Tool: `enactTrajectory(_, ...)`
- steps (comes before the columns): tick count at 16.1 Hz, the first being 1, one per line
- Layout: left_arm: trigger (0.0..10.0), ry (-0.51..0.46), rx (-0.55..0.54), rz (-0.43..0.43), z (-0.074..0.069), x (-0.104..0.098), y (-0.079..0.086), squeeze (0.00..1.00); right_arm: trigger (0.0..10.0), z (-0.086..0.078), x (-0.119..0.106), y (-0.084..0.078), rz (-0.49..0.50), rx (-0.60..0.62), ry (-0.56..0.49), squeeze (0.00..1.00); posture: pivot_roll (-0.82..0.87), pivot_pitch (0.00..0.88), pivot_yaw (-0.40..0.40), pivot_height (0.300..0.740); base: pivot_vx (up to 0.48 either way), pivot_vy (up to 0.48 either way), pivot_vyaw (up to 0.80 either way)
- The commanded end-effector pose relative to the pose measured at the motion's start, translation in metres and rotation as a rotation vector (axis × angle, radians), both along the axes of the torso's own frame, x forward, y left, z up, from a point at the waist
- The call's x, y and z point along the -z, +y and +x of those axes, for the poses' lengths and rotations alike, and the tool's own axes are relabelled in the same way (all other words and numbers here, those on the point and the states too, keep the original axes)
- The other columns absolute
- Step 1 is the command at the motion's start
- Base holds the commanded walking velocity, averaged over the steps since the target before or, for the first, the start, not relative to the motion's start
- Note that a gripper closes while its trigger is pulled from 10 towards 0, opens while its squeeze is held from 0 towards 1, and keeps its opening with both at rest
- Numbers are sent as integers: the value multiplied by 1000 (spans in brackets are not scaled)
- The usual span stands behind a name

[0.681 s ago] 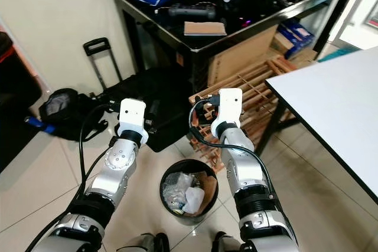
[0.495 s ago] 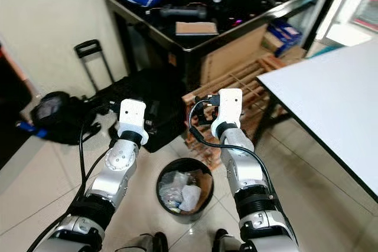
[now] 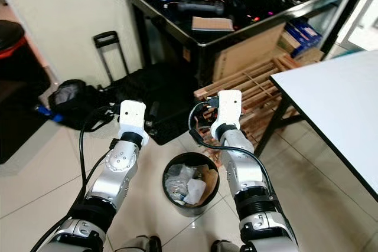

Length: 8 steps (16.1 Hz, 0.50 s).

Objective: Picking trash to rubbish bin

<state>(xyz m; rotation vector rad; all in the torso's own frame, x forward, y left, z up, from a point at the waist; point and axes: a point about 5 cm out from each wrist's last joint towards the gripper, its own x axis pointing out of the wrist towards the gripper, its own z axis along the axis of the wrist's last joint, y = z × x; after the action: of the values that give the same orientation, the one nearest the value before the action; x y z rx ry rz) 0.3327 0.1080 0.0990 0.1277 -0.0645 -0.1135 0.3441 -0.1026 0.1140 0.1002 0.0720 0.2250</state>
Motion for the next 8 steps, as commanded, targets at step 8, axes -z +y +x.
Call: enactTrajectory(8,10000,1,-12,4,-4,0,1,0,10000,-4,2,-1,-18,10,-6,0,-52,146,30,740,0,0,0)
